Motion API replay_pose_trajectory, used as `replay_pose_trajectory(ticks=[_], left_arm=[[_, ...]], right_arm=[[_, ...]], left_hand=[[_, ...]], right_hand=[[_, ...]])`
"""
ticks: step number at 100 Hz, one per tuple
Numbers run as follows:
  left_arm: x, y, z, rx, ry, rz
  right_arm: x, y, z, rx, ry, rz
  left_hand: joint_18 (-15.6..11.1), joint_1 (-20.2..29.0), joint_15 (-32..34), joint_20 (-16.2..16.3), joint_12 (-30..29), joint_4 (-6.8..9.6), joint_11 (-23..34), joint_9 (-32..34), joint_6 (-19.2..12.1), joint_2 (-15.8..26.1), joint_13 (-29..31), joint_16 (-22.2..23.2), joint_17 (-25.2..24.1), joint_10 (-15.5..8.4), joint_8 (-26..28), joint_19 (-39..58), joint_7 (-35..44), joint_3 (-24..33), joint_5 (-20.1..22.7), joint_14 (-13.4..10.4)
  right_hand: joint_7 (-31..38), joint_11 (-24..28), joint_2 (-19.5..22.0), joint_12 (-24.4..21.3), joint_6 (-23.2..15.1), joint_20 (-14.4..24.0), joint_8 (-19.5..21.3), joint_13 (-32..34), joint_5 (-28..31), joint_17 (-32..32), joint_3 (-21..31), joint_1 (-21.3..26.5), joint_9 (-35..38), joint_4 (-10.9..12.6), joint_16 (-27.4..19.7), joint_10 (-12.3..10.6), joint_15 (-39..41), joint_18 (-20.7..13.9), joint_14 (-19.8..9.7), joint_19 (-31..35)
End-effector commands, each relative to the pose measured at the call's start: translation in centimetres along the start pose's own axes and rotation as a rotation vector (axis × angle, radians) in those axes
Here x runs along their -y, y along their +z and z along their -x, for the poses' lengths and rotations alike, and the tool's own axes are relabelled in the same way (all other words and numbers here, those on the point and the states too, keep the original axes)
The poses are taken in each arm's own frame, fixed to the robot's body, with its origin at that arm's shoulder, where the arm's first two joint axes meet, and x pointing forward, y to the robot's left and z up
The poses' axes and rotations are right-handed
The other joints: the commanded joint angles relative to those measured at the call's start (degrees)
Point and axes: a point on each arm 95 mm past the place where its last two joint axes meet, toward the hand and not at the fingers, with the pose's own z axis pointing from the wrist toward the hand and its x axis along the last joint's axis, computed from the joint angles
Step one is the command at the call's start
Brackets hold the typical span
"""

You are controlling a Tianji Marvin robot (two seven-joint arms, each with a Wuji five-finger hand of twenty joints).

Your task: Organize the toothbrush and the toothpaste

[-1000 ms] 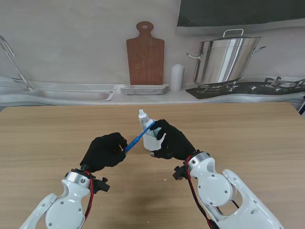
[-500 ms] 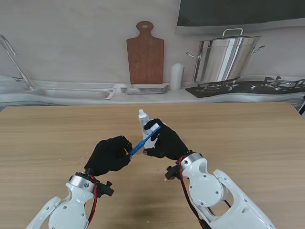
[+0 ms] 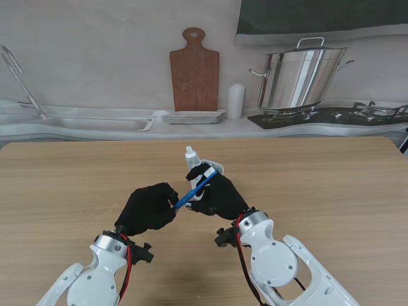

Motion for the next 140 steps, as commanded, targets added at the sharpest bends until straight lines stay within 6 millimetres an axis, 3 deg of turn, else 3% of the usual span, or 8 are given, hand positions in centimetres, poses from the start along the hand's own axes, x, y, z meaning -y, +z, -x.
replay_pose_trajectory(ticks=[1,26,45,57,67,73,89,140], left_arm=[[-0.18,0.02,-0.37,-0.006,-0.003,0.008],[-0.37,0.13,-0.32,-0.006,0.003,0.014],[-0.48,0.20,-0.28,-0.011,0.016,0.019],[-0.52,0.18,-0.24,-0.010,0.015,0.020],[-0.57,0.18,-0.21,-0.010,0.015,0.021],[-0.60,0.18,-0.17,-0.010,0.016,0.021],[-0.68,0.20,-0.14,-0.012,0.018,0.023],[-0.93,0.27,-0.08,-0.019,0.015,0.028]], right_arm=[[0.70,-0.37,-0.46,-0.011,0.019,-0.021],[1.03,-0.76,-0.79,-0.025,0.040,-0.023],[1.18,-0.91,-1.01,-0.046,0.049,-0.023],[1.28,-0.93,-1.03,-0.048,0.056,-0.021],[1.37,-0.97,-1.09,-0.052,0.065,-0.017],[1.39,-0.97,-1.10,-0.053,0.066,-0.017],[1.43,-1.01,-1.12,-0.060,0.066,-0.013],[1.50,-1.12,-1.15,-0.079,0.072,-0.023]], left_hand=[[-2.49,4.17,2.92,0.11,2.15,1.34,0.67,2.74,-2.69,1.76,1.57,0.31,1.54,5.60,1.07,13.38,2.27,3.95,0.64,-0.52],[-2.49,4.25,2.92,0.11,2.15,1.28,0.72,2.70,-2.60,1.85,1.57,0.31,1.54,5.67,1.12,13.38,2.31,3.93,0.62,-0.52],[-2.49,4.17,2.85,0.11,2.15,1.21,0.73,2.64,-2.64,1.92,1.56,0.29,1.54,5.66,1.15,13.38,2.30,3.86,0.58,-0.57],[-2.49,4.23,2.84,0.11,2.16,1.18,0.74,2.61,-2.67,1.99,1.56,0.30,1.54,5.59,1.15,13.38,2.27,3.85,0.51,-0.58],[-2.49,4.21,2.84,0.11,2.18,1.16,0.76,2.58,-2.67,1.99,1.57,0.31,1.54,5.61,1.16,13.38,2.25,3.81,0.47,-0.58],[-2.49,4.15,2.83,0.10,2.19,1.12,0.75,2.49,-2.68,2.09,1.56,0.31,1.53,5.57,1.17,13.38,2.22,3.77,0.40,-0.58],[-2.49,4.16,2.80,0.05,2.25,1.21,0.84,2.53,-2.73,1.99,1.56,0.31,1.53,5.58,1.24,13.38,2.31,3.85,0.47,-0.60],[-2.55,4.06,2.52,-0.19,2.28,1.32,0.94,2.46,-2.92,2.08,1.55,0.30,1.51,5.47,1.23,13.38,2.42,3.83,0.35,-0.91]], right_hand=[[0.22,1.44,-1.06,0.47,-0.68,-0.70,0.29,1.33,1.78,0.92,1.11,1.53,1.12,0.55,-1.04,-2.14,0.64,-0.95,-2.08,1.70],[0.51,1.52,0.15,0.90,-1.52,-1.98,1.11,3.87,4.47,3.34,1.31,2.19,4.08,0.74,-1.22,-3.05,0.86,-1.28,-2.90,2.69],[0.84,1.71,6.21,1.33,-1.85,-2.96,1.85,6.44,6.62,5.55,0.70,3.09,7.15,1.91,-1.32,-3.90,1.42,-1.14,-3.44,4.08],[1.65,2.15,6.68,-1.25,-2.77,-3.76,2.74,8.20,9.01,7.07,0.54,5.43,9.48,-1.79,-1.36,-4.81,1.88,-0.90,-3.52,5.06],[2.85,2.70,7.71,-2.24,-4.45,-3.94,3.42,9.80,11.59,8.44,1.26,6.90,11.33,-2.83,-1.39,-4.94,2.34,-0.74,-3.86,5.79],[6.35,2.85,8.78,-2.88,-6.25,-4.89,-3.97,10.13,12.80,9.34,1.40,6.76,12.60,-2.88,-1.13,-5.19,2.90,-0.67,-3.98,6.39],[11.06,2.43,8.41,-3.09,-9.74,-5.34,-8.20,10.08,15.47,11.25,1.40,8.94,15.29,-4.84,0.26,-5.54,5.30,-0.55,-4.31,7.07],[18.00,3.48,9.36,0.02,-18.13,-4.51,-7.61,10.18,21.10,13.59,2.08,14.20,18.37,-6.84,3.33,-5.25,11.36,0.13,-5.81,9.61]])
